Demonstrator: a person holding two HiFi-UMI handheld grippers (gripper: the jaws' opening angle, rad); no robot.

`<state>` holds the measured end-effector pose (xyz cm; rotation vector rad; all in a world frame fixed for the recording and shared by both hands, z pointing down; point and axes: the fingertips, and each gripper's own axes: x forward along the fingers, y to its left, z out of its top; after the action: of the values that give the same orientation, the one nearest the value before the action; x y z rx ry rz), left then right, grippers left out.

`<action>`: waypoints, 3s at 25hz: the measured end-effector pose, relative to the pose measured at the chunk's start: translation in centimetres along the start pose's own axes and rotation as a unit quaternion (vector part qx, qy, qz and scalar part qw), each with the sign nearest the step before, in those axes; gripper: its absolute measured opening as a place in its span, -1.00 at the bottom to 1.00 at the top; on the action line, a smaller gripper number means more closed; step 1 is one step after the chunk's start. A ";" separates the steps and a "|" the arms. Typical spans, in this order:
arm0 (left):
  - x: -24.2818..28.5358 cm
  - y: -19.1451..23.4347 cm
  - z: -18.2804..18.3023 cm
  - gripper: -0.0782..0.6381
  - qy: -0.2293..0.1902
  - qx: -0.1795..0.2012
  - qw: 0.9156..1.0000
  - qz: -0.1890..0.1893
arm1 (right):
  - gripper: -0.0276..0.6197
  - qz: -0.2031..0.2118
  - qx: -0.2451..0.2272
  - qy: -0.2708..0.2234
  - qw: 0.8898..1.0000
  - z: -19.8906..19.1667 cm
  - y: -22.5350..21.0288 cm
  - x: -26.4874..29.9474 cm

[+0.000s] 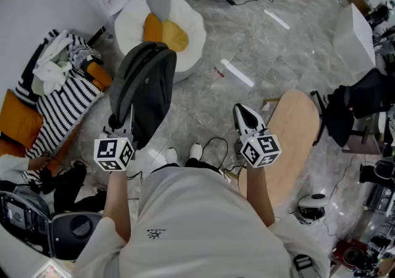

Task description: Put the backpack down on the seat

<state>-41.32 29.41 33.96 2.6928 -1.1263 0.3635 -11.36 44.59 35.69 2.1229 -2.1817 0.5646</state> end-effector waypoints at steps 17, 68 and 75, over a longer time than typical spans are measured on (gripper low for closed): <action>1.9 -3.0 0.9 -0.58 -0.012 0.000 1.000 0.001 | -0.84 0.021 0.024 -0.022 0.999 1.1 -2.9 0.3; 24.2 -4.6 5.2 -0.59 0.007 -0.001 0.998 -0.065 | -0.84 0.011 0.019 0.015 1.000 4.9 -14.5 13.1; 29.9 -2.4 6.1 -0.59 0.025 0.009 0.995 -0.093 | -0.84 -0.004 0.031 0.022 0.999 6.3 -15.9 18.2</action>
<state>-18.36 9.38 36.90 2.7584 -0.8529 0.4092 4.45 25.44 38.56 2.1255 -2.1589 0.6804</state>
